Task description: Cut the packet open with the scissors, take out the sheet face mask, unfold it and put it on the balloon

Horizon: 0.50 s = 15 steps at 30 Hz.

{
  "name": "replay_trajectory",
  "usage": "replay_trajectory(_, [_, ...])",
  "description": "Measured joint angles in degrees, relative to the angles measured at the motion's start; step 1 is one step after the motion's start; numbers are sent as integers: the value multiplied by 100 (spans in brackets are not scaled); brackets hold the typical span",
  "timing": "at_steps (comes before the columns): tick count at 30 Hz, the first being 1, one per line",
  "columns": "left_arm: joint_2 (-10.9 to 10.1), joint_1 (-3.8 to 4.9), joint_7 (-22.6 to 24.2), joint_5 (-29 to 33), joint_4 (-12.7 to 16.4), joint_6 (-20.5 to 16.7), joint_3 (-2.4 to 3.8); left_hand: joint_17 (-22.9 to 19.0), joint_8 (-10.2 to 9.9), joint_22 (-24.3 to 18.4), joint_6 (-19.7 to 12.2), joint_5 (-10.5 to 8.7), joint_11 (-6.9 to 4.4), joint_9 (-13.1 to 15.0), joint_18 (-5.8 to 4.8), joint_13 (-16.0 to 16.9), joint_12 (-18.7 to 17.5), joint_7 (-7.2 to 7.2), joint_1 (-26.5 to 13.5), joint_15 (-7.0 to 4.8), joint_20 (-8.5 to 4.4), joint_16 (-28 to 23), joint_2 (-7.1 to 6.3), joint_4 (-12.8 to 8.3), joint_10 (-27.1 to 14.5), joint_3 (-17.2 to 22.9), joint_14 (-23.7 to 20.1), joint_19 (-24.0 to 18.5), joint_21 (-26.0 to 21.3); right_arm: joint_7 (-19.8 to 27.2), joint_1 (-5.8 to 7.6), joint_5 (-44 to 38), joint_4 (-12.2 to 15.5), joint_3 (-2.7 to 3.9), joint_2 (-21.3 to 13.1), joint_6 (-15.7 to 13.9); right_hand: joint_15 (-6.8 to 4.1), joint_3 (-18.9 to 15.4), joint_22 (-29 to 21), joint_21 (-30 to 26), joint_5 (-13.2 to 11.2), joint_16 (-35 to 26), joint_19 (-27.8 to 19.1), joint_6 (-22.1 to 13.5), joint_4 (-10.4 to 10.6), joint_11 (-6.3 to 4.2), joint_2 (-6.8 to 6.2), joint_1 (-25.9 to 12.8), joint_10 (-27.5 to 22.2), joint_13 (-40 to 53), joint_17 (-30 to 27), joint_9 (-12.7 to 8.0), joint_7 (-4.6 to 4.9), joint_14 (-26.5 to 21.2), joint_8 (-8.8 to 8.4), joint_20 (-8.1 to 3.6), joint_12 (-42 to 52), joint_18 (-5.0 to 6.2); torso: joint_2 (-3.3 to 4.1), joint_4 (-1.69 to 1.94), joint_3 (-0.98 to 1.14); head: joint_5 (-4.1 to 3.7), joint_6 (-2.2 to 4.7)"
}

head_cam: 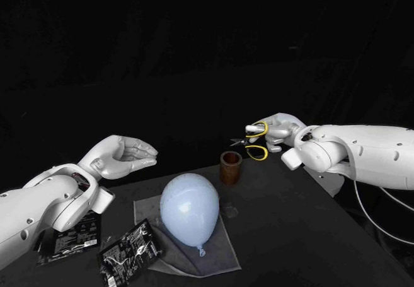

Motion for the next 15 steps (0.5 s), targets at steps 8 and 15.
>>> replay_trajectory(8, [427, 108, 88, 110, -298, -24, 27, -50, -73, 0, 96, 0, -20, -90, -1, 1, -106, -6, 3, -7, 0, -66, -3, 4, 64, 88, 49, 0, -22, -235, 0, -92, -115, 0, 98, 23, 0, 0, 2, 0, 0, -1, 0, 1, 0, 0, 0, 0, 0, 10, -7, -2, -1, 0, 0, 0, 22, -1, -5, -3, 4, -114, 124])
replay_trajectory(15, [666, 130, 148, 169, -489, -45, 55, -79, -107, -6, 123, 0, -19, -139, -3, 1, -137, -19, 3, -7, 0, -93, -3, 6, 103, 119, 49, -1, -22, -442, 0, -173, -157, 0, 150, 66, 0, 0, 2, 0, 0, -1, 0, 1, 0, 0, 0, 0, 0, 11, -4, -3, -1, 0, 0, 0, 22, -2, -3, -5, 5, -169, 157])
